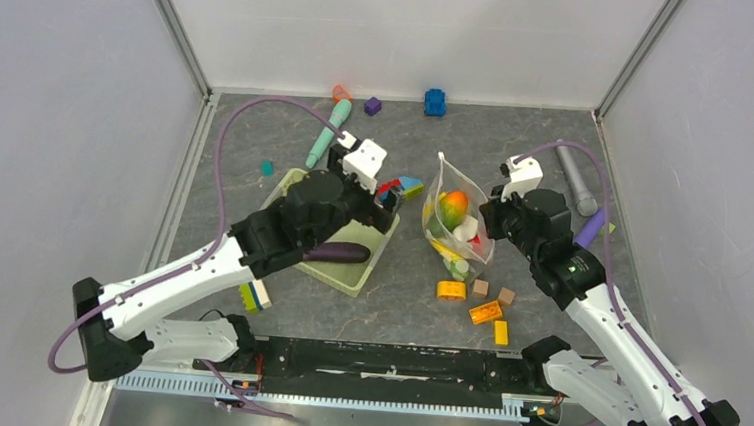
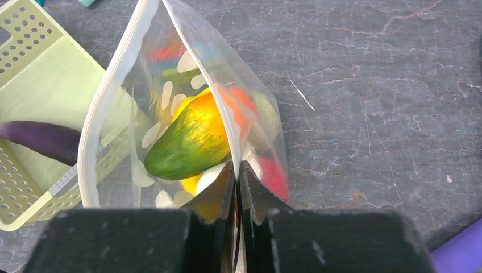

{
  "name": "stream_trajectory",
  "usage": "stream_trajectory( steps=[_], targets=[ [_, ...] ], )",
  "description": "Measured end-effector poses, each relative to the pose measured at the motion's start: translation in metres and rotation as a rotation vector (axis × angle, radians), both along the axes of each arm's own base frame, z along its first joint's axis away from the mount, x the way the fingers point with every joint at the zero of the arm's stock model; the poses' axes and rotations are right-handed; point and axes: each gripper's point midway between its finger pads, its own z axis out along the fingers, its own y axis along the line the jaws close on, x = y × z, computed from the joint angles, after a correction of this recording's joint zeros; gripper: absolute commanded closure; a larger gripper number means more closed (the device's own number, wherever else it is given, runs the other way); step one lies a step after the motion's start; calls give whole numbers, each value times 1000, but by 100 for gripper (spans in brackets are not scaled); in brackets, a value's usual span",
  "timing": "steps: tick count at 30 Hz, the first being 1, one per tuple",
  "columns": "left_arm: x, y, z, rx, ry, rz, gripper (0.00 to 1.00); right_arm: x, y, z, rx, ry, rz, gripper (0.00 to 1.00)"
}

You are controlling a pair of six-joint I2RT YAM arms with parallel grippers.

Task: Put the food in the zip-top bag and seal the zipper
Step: Pick up the fake vegetable from the bin.

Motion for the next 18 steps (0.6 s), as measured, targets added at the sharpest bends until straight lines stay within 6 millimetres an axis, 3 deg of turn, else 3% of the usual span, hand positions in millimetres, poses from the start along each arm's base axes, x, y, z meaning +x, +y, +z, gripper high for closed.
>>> stream_trajectory(
  steps=[3, 6, 13, 15, 18],
  targets=[
    [18, 27, -5, 109, -29, -38, 0, 0, 1, -1, 0, 3, 3, 90],
    [30, 42, 4, 191, -51, -113, 0, 0, 1, -2, -1, 7, 5, 90],
    [23, 24, 63, 403, -197, -392, 0, 2, -2, -6, -18, 18, -15, 90],
    [22, 26, 57, 476, -204, -436, 0, 3, -5, -8, -27, 22, -31, 90],
    [19, 38, 22, 610, -142, -500, 0, 5, -11, -12, -52, 39, -62, 90]
  ],
)
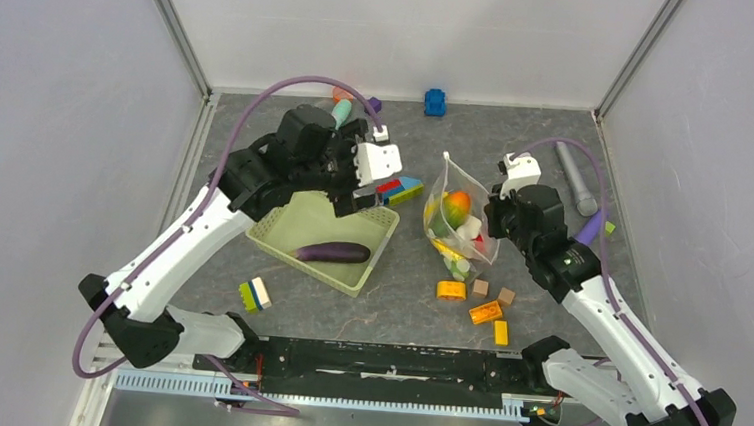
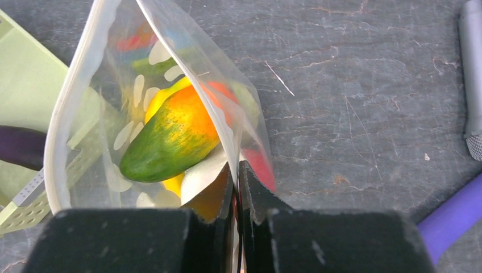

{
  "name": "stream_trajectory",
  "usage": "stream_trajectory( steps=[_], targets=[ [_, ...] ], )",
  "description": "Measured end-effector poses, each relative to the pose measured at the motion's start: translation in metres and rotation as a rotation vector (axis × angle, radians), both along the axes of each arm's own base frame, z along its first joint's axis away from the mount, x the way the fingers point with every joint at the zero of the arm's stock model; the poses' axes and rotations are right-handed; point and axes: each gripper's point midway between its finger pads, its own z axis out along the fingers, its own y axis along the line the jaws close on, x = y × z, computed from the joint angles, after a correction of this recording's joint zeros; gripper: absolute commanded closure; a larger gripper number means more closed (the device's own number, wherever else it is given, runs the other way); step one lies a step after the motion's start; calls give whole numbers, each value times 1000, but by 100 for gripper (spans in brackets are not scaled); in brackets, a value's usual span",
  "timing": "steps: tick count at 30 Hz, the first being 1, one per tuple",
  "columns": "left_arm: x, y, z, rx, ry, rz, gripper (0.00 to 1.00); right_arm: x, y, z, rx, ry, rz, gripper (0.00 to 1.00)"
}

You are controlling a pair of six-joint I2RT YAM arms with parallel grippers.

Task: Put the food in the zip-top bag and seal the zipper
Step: Pick up the fake vegetable from the bin.

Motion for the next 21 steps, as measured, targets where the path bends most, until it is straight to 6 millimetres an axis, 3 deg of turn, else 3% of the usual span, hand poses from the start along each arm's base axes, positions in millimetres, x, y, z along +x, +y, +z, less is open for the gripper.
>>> stream_trajectory(
  steps=[6, 11, 21],
  targets=[
    [-16, 29, -82, 236, 157, -70, 0, 2, -7, -9, -46, 54, -41, 91],
    [-33, 40, -131, 341, 275, -121, 0, -1, -12, -20, -73, 122, -73, 91],
    [-29, 59, -214, 398, 430, -76, 0, 0, -11, -35, -73, 197, -106, 91]
  ],
)
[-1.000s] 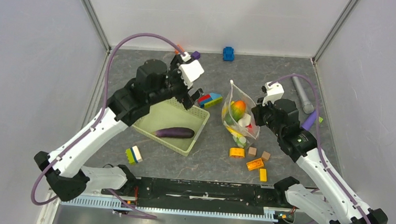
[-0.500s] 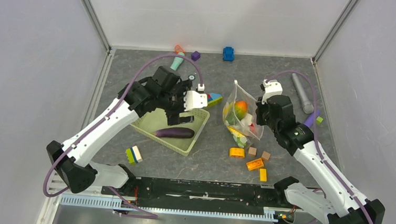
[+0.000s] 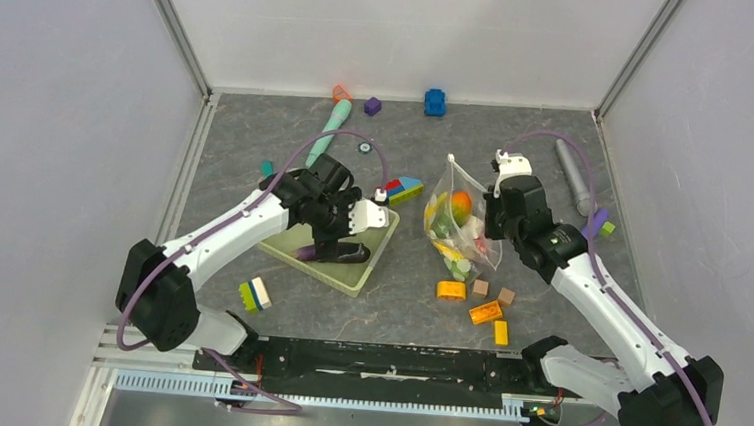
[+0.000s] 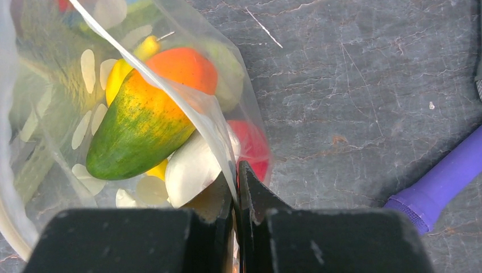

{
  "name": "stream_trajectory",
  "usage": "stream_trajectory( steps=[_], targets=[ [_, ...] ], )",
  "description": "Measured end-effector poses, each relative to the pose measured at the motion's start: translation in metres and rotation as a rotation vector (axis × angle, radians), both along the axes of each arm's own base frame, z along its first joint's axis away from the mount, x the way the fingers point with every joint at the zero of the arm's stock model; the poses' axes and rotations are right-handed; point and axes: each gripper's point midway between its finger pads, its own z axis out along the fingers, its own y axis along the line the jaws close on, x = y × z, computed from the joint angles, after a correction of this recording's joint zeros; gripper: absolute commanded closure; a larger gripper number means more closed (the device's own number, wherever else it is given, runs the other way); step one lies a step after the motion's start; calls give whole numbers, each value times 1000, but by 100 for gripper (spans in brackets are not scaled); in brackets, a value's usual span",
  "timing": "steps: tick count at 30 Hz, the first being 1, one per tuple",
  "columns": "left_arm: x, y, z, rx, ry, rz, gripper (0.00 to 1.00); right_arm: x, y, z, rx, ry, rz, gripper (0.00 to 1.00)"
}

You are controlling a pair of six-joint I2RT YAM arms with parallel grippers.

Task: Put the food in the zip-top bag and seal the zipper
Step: Pick up the fake vegetable from the bin.

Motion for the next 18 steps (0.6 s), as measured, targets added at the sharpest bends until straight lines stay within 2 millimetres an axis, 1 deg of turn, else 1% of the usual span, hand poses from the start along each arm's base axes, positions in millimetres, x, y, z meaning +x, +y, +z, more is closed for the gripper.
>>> stream_trajectory(
  steps=[2, 5, 7, 9, 12, 15, 18],
  targets=[
    [2, 3, -9, -3, 4, 11, 1, 1, 1, -2, 0, 9, -3, 91],
    [10, 5, -18, -23, -8, 33, 3, 2, 2, -4, -2, 19, -6, 91],
    [17, 5, -24, -28, -16, 45, 8, 3, 2, -4, -4, 25, -6, 91],
    [25, 3, -31, -29, -19, 56, 15, 4, 3, -4, -3, 27, -9, 91],
    [30, 1, -44, -19, -3, 60, 16, 4, 3, -5, -4, 35, -11, 91],
    [28, 1, -55, 0, 30, 54, 15, 4, 3, -4, -5, 37, -11, 91],
    [28, 1, -61, 10, 43, 47, 15, 4, 3, -4, -6, 39, -11, 91]
  ],
)
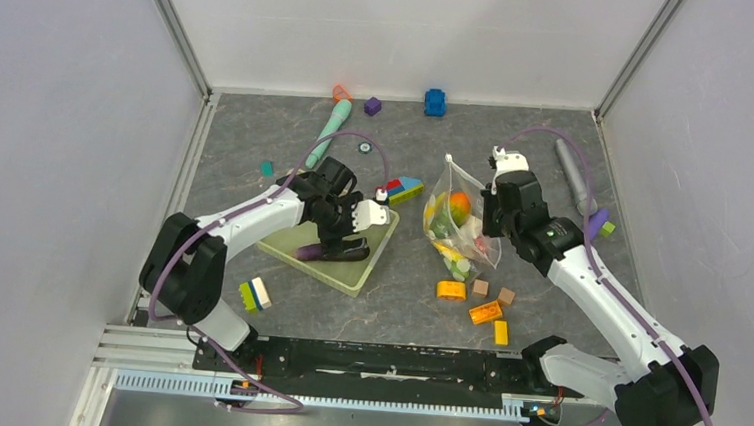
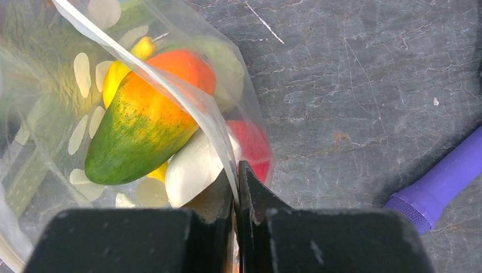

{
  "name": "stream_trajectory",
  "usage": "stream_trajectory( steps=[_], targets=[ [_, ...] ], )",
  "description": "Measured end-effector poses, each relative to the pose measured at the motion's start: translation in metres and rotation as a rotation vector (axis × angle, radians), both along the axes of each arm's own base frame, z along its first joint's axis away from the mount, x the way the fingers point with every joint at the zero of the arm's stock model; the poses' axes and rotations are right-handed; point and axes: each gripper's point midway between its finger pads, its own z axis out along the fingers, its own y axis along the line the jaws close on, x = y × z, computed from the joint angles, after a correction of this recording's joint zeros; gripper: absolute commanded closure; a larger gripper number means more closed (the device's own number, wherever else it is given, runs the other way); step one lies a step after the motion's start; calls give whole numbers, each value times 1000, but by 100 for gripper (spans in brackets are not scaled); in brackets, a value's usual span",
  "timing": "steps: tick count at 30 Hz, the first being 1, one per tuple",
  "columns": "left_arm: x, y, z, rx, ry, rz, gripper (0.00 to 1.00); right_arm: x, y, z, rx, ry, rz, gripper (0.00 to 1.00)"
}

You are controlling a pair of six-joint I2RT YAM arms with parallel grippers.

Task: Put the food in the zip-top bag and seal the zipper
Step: Pick up the fake vegetable from the bin.

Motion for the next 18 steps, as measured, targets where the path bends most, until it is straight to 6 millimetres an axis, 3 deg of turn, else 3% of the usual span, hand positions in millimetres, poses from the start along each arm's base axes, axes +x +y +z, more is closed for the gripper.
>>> stream_trajectory(
  steps=[12, 14, 18],
  targets=[
    [-9, 0, -20, 21, 72, -34, 18, 4, 1, -2, -14, 15, -5, 91],
    [-9, 0, -23, 27, 82, -34, 24, 5, 1, -2, -16, 19, -6, 91],
    [-7, -1, -29, 30, 88, -31, 51, 6, 2, -4, -22, 29, -6, 91]
  ],
)
